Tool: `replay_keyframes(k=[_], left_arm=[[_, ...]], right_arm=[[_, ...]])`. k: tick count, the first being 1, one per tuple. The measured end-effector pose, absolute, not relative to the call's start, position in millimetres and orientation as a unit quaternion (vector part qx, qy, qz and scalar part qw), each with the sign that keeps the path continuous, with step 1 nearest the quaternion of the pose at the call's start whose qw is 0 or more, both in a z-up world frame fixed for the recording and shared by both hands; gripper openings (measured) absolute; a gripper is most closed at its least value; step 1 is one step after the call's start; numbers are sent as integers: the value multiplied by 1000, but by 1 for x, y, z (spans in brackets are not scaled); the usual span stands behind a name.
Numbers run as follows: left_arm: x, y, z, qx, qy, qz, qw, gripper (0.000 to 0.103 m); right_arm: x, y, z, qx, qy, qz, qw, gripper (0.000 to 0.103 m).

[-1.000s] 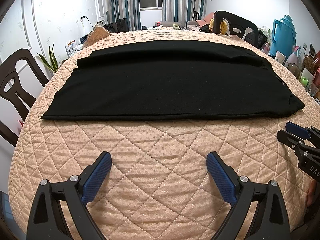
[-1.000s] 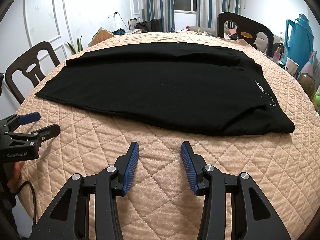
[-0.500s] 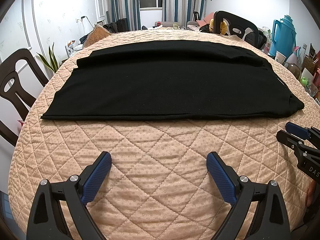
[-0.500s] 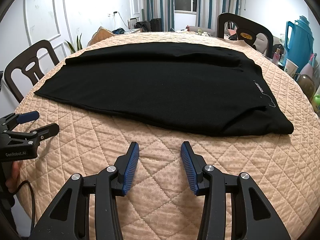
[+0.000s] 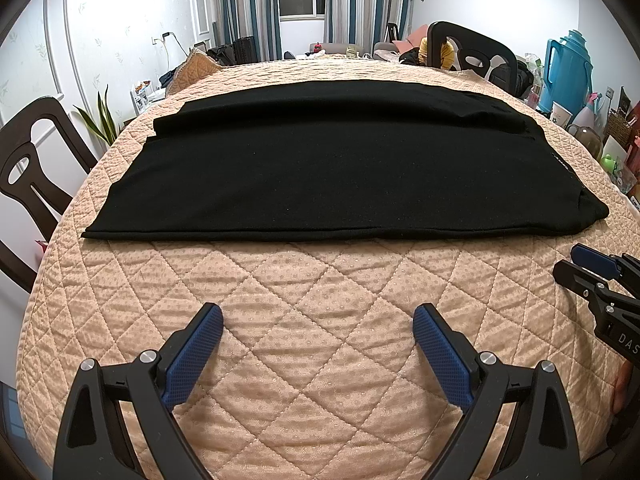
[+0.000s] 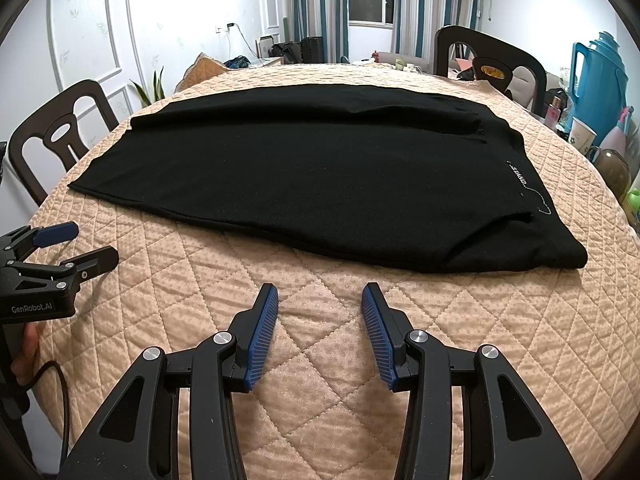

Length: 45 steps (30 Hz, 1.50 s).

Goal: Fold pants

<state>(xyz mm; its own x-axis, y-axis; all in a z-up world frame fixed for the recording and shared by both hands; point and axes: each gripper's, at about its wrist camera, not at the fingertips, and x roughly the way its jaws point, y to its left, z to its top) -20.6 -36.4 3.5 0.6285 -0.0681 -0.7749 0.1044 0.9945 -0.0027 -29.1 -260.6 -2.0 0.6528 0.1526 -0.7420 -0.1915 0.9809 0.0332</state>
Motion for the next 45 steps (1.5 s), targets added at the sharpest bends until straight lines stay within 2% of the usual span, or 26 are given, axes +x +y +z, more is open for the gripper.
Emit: replay_keyframes(k=[45], left_arm=[[-21,-36,2,22,429,-48,902,100]], right_arm=[[-28,-260,-2,-33,409,95,907,46]])
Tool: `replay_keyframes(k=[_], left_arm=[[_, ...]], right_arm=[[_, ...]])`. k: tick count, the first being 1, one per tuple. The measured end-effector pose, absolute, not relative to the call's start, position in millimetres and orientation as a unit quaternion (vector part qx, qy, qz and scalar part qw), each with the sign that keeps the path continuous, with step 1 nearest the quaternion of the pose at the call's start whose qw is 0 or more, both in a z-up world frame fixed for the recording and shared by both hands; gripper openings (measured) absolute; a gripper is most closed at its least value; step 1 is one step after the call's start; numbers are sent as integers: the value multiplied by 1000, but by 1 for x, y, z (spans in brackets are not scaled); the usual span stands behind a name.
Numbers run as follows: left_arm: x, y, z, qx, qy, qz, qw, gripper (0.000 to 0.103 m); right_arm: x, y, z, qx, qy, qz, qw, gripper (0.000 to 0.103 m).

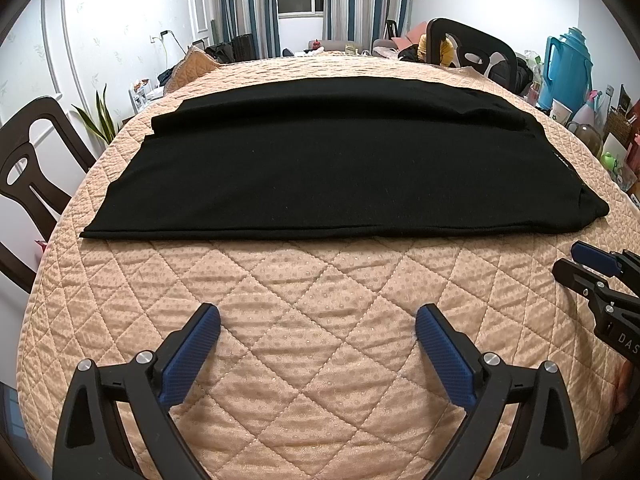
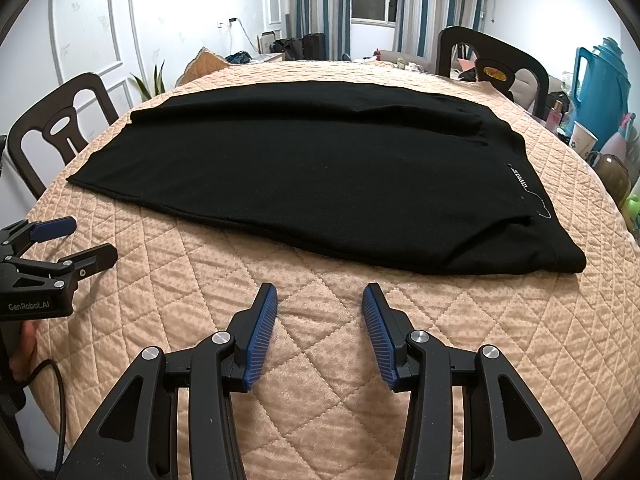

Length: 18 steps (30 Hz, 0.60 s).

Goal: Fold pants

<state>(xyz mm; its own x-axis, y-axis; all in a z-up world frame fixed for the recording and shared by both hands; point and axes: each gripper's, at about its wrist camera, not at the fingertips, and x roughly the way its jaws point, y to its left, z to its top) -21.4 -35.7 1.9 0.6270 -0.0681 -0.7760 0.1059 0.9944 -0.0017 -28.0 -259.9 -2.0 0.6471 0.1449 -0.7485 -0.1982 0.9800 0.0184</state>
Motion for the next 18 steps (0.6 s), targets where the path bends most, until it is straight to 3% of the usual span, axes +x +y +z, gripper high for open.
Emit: replay_keyframes(k=[18], left_arm=[[-21,-32,-3,23,432,-47,900,102]], right_arm=[[-26,-260,1,-34,418,104,902,46]])
